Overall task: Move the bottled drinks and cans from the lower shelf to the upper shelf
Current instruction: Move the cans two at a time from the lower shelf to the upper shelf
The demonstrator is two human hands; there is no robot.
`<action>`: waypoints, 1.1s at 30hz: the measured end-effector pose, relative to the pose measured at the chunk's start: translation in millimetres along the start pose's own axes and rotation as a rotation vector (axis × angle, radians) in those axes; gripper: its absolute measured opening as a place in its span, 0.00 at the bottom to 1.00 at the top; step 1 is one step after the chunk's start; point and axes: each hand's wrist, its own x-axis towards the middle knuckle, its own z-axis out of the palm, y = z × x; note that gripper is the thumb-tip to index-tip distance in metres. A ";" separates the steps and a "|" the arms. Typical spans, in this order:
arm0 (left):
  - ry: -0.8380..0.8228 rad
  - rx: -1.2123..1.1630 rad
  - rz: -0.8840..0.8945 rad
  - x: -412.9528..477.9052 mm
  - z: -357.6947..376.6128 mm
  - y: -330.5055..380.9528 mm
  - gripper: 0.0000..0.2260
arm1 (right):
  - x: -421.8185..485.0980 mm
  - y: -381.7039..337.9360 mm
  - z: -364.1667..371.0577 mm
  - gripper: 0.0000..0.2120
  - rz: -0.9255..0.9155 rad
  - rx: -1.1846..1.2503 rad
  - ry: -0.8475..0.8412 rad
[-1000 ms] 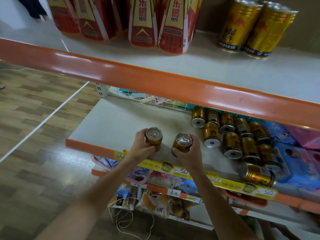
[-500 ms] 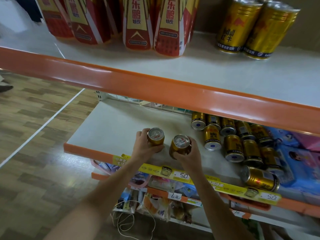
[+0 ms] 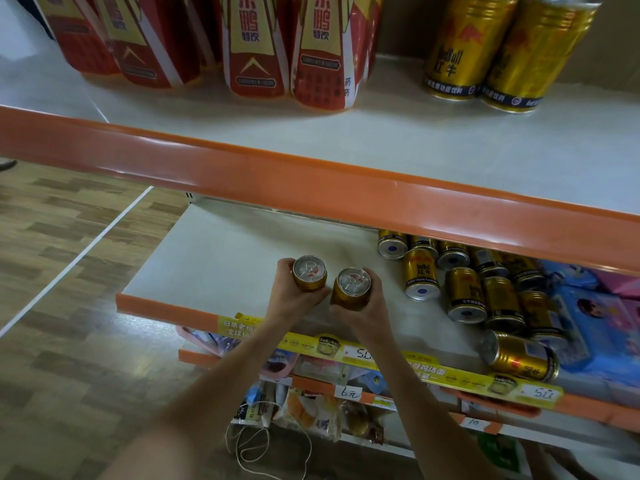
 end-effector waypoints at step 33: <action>0.039 -0.166 0.025 -50.9 -2.9 52.8 0.28 | -21.1 -40.0 -22.2 0.27 -0.029 -0.191 0.098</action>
